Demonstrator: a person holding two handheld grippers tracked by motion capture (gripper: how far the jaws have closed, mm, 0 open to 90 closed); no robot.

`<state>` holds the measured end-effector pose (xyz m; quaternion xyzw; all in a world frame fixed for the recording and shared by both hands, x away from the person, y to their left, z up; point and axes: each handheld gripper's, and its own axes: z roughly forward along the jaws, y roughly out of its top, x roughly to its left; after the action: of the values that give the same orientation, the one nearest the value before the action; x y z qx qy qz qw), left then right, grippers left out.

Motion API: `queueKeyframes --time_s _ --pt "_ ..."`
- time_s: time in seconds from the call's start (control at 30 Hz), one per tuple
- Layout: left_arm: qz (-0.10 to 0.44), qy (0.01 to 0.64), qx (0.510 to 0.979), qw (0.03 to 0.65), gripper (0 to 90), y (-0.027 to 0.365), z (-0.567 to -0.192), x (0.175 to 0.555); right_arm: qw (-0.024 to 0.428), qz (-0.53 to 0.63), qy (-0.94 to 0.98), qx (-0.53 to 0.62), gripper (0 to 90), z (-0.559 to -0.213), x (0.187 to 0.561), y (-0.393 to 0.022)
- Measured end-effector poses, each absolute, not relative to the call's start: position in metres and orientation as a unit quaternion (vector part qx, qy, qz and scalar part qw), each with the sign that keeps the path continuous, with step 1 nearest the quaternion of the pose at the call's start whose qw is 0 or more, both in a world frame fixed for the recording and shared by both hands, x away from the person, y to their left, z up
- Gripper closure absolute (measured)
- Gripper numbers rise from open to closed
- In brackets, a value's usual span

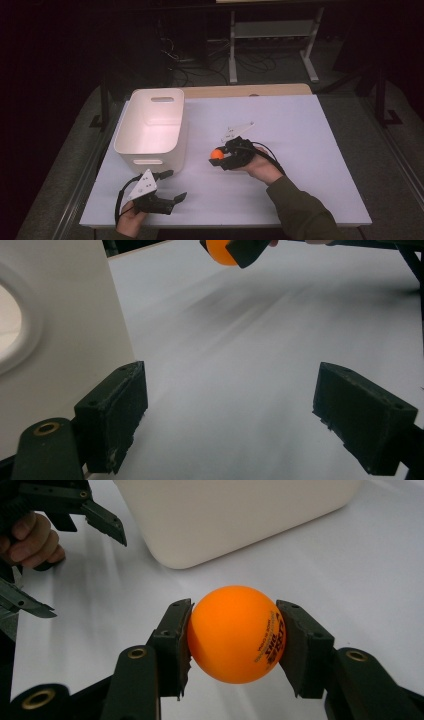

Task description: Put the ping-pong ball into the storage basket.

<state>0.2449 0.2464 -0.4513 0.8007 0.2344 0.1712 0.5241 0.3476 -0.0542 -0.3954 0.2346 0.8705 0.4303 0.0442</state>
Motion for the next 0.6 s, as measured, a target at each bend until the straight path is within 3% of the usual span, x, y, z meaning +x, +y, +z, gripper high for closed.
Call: queueKeyframes --time_s 0.6 --pt "0.170 0.235 0.800 0.525 14.2 0.247 -0.451 0.245 0.049 0.434 0.869 0.233 49.8 -0.374 0.352 -0.052"
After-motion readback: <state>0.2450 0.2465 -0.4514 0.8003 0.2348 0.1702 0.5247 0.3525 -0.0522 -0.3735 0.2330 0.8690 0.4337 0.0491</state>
